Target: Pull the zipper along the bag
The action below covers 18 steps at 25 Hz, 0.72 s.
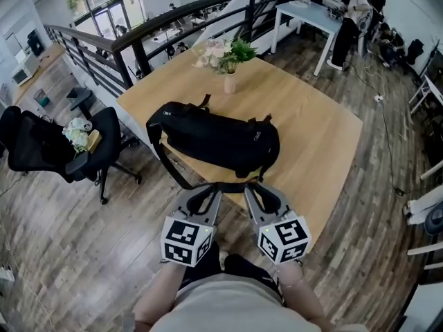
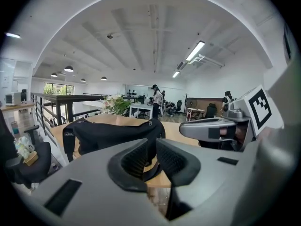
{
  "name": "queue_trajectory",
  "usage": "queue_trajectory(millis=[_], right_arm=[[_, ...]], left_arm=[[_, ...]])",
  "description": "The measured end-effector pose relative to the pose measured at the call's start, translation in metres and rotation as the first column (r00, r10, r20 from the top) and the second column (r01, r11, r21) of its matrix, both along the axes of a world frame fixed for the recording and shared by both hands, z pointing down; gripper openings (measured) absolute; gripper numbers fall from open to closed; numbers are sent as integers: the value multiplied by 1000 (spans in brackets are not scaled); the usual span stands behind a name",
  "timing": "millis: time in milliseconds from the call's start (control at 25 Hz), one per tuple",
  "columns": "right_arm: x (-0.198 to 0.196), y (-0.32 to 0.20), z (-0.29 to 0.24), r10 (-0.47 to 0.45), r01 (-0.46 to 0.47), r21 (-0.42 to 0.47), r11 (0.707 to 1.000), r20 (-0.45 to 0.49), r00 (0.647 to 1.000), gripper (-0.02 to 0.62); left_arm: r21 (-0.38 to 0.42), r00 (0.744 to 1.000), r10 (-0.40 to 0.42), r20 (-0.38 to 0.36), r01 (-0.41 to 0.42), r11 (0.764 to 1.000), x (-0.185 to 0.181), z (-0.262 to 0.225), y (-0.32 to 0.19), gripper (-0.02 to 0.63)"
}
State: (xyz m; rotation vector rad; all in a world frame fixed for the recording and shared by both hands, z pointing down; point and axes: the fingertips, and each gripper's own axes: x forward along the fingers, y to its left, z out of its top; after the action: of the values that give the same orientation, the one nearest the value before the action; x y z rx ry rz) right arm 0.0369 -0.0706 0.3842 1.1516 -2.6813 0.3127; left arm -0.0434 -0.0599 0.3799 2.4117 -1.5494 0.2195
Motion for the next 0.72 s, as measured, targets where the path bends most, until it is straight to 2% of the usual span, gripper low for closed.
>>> queue_trajectory(millis=[400,720], right_arm=[[17,-61,7,175,-174,-18,985,26,984,72],[30,-128,0,342,-342,7,940,11,940,75]], left_arm=[[-9,992,127,-15,-127,992,4,8,-82,63],[20,967,256,-5,-256,966,6,-2,-156,63]])
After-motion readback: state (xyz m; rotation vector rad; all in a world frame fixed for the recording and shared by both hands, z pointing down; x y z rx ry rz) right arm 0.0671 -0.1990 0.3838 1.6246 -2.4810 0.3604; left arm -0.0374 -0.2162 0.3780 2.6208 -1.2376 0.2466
